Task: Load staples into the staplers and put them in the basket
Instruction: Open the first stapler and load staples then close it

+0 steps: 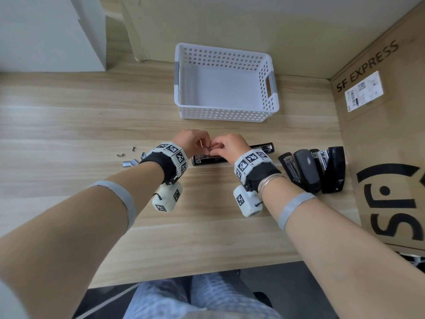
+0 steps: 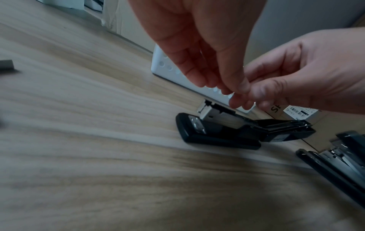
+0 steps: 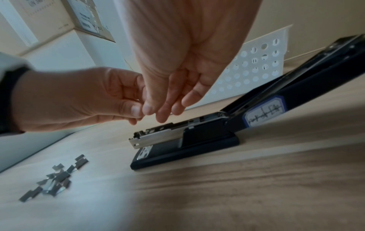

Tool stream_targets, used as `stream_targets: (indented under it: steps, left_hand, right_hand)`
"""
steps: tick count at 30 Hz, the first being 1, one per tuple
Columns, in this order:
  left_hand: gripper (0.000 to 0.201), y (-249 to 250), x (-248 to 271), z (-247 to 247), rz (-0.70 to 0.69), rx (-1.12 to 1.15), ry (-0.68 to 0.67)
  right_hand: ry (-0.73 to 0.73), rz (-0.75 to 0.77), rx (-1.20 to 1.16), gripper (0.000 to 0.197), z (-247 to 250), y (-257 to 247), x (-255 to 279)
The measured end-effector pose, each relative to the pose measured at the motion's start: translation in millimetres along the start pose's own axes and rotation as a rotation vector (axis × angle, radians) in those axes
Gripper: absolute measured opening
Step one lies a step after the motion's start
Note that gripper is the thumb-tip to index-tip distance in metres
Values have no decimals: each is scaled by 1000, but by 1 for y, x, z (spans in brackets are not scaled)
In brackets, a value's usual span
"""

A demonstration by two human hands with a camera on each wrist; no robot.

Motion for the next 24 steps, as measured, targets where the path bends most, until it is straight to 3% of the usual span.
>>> stream_targets:
  steps: [11, 18, 24]
  left_hand:
    - [22, -8, 9, -15, 41, -95, -35]
    - [20, -8, 8, -16, 45, -96, -18]
    - [21, -10, 7, -17, 57, -103, -14]
  right_hand:
    - [-15, 44, 376, 18, 5, 4, 6]
    - [-12, 67, 472, 20, -3, 1, 3]
    - [-98, 8, 479, 26, -4, 2, -7]
Point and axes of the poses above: each hand's wrist, its own x-axis away from the middle knuckle, its own z-axis out of the back of the hand, y = z × x, the point moved 3 cm from there along -x, towards the middle knuckle, and after that the axes turned 1 degree about y, right-handed, at the moved point
